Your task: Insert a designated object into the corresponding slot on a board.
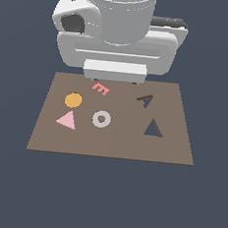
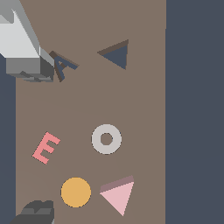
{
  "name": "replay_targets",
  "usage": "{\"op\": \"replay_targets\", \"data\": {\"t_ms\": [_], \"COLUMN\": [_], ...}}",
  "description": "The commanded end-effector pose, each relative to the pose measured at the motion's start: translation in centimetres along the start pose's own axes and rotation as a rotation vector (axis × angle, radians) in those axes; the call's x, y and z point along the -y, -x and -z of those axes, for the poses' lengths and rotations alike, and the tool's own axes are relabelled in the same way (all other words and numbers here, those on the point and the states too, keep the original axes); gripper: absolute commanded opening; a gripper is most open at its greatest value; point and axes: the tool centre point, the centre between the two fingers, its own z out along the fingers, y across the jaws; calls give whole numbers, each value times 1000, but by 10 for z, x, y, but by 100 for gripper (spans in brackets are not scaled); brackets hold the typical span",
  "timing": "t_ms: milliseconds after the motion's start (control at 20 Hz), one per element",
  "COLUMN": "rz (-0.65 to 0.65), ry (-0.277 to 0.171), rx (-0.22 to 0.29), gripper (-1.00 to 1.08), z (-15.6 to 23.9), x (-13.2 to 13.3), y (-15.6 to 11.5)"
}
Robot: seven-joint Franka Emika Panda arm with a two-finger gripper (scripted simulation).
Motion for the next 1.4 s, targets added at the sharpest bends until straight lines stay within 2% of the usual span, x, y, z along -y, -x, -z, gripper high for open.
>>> {"op": "replay_targets", "data": {"t_ms": [0, 300, 600, 1350], "rz": [0, 14, 56, 252], "ry": [0, 0, 0, -1], "rx": [0, 0, 0, -2], "gripper": [100, 100, 100, 100], "z": [0, -5, -21, -97], "x": [0, -6, -26, -111], "y": [0, -1, -6, -41]}}
